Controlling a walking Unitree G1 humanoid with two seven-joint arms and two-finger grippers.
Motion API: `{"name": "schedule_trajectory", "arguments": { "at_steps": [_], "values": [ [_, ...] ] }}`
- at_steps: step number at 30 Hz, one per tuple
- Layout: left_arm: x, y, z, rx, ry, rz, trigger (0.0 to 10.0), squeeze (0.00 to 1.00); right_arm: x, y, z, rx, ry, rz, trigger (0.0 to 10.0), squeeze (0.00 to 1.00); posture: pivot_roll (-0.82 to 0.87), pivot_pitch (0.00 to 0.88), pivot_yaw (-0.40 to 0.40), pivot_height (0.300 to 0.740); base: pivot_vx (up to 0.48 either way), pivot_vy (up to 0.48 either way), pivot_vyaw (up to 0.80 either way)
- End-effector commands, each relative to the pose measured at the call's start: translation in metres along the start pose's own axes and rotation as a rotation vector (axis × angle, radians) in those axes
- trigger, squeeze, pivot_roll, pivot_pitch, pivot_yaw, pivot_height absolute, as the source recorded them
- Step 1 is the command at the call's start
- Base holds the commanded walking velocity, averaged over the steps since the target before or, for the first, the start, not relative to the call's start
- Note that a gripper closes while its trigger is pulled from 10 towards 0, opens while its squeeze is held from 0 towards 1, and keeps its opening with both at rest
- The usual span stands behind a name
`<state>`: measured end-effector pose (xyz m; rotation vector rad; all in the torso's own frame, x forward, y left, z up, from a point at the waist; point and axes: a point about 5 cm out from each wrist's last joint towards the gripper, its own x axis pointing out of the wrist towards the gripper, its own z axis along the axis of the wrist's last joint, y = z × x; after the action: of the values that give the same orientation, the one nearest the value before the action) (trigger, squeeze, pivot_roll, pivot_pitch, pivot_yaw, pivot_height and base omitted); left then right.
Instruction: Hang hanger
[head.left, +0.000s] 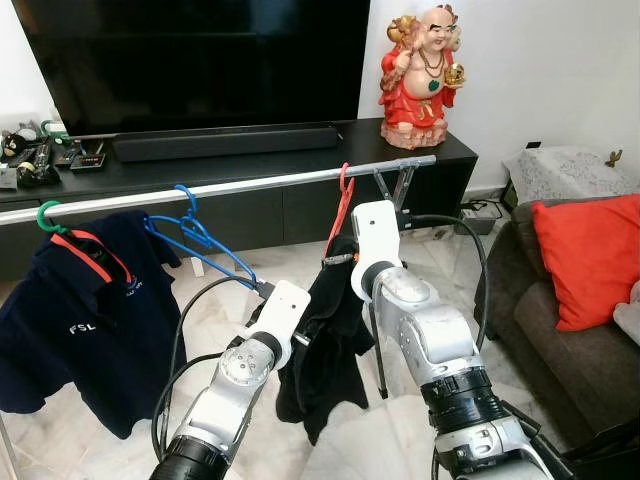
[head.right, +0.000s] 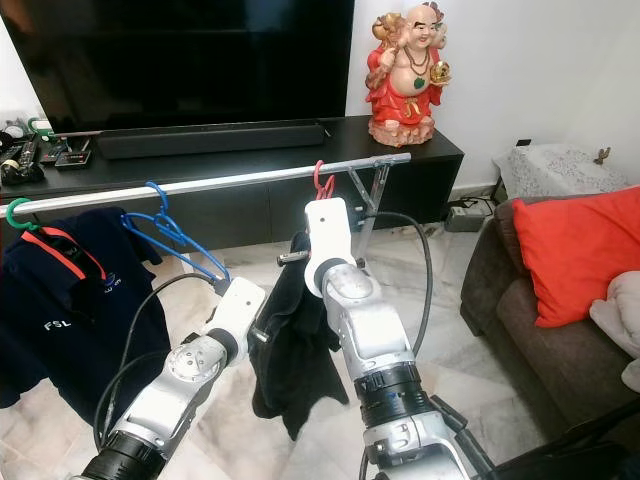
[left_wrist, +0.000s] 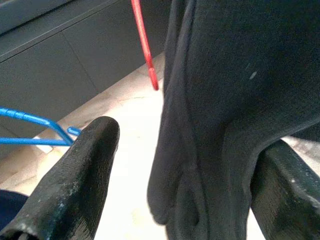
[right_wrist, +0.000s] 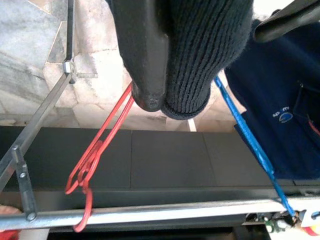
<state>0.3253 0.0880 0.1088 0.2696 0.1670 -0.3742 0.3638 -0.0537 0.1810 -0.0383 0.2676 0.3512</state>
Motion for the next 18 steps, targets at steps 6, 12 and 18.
{"name": "schedule_trajectory", "arguments": {
  "at_steps": [6, 12, 18],
  "values": [
    [0.000, -0.005, 0.017, -0.022, -0.095, -0.034, 10.0, 0.00, -0.004, -0.002, 0.003, -0.039, -0.016, -0.020, 10.0, 0.00, 0.07, 0.034, -0.002, 0.740, 0.000, 0.000, 0.00],
    [0.001, 0.001, 0.022, 0.029, -0.124, 0.029, 10.0, 0.00, -0.005, -0.002, 0.004, -0.025, -0.009, -0.026, 10.0, 0.00, 0.07, 0.034, -0.002, 0.740, 0.000, 0.000, 0.00],
    [0.001, 0.007, 0.027, 0.046, -0.146, 0.074, 10.0, 0.00, -0.005, -0.006, -0.001, -0.017, 0.008, -0.065, 10.0, 0.00, 0.07, 0.034, -0.002, 0.740, 0.000, 0.000, 0.00]
  ]
}}
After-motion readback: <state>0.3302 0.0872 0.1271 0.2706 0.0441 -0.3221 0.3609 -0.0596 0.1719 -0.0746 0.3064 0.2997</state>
